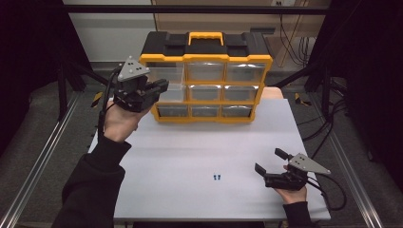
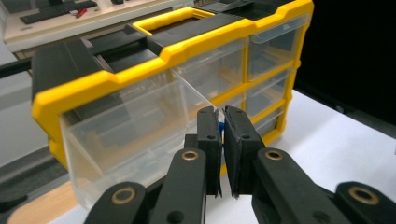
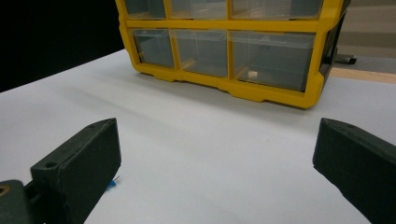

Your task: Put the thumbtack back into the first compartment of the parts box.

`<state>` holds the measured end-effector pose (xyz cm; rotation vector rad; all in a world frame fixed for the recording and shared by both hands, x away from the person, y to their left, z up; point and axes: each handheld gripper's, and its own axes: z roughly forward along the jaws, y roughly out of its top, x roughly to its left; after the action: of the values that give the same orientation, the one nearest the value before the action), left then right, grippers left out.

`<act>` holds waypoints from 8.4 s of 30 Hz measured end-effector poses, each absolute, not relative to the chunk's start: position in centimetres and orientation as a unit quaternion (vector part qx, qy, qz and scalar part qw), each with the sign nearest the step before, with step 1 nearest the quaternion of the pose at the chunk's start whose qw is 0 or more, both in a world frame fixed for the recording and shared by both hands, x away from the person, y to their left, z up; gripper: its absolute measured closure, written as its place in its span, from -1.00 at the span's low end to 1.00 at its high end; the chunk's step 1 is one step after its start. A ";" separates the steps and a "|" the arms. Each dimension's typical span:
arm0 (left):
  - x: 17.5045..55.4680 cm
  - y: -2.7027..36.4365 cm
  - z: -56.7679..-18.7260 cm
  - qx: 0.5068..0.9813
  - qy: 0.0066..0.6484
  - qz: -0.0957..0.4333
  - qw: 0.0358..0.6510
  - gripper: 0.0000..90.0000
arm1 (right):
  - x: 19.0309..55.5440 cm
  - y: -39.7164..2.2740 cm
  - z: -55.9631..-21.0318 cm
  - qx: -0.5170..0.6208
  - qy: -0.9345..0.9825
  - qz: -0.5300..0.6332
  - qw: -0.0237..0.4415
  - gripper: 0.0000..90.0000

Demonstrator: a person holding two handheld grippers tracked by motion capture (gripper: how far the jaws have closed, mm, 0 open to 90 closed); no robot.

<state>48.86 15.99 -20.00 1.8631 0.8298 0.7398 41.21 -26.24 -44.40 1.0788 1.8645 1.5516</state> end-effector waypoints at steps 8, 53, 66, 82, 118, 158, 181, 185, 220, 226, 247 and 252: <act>51.0 16.3 -19.7 0.749 0.361 0.305 0.464 0.88 | 41.2 -26.3 -44.4 0.394 0.681 0.568 0.241 -0.97; 55.3 17.3 -22.0 0.737 0.407 0.314 0.438 0.41 | 41.2 -26.2 -44.3 0.395 0.677 0.574 0.235 -0.97; 51.5 18.2 -21.8 0.725 0.358 0.296 0.509 -0.63 | 41.3 -26.4 -44.4 0.387 0.681 0.571 0.248 -0.97; 45.7 18.2 -26.2 0.725 0.312 0.293 0.540 -0.92 | 41.2 -26.2 -44.4 0.394 0.678 0.573 0.239 -0.97; 42.8 11.7 -39.1 0.785 0.312 0.203 0.495 -0.93 | 41.1 -26.2 -44.4 0.392 0.682 0.568 0.244 -0.97; 43.7 4.8 -47.6 0.831 0.371 0.126 0.395 -0.27 | 41.1 -26.2 -44.3 0.393 0.679 0.571 0.242 -0.97; 42.8 2.8 -47.9 0.832 0.391 0.153 0.363 0.36 | 41.1 -26.4 -44.2 0.392 0.677 0.573 0.244 -0.97; 42.7 2.8 -47.9 0.832 0.391 0.161 0.359 0.47 | 41.1 -26.4 -44.2 0.392 0.677 0.574 0.244 -0.97; 42.9 3.8 -47.9 0.830 0.384 0.159 0.372 0.89 | 41.1 -26.4 -44.2 0.391 0.676 0.575 0.244 -0.97; 42.6 4.8 -46.5 0.825 0.379 0.158 0.389 0.89 | 41.1 -26.3 -44.2 0.390 0.678 0.574 0.242 -0.97; 42.2 9.4 -40.2 0.798 0.370 0.170 0.445 0.89 | 41.2 -26.3 -44.3 0.385 0.681 0.572 0.248 -0.97; 42.3 10.5 -38.7 0.792 0.369 0.175 0.454 0.89 | 41.1 -26.2 -44.3 0.392 0.680 0.571 0.242 -0.97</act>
<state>42.34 10.48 -38.74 1.9550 0.9118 0.4320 41.14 -26.24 -44.29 1.0703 1.8584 1.5607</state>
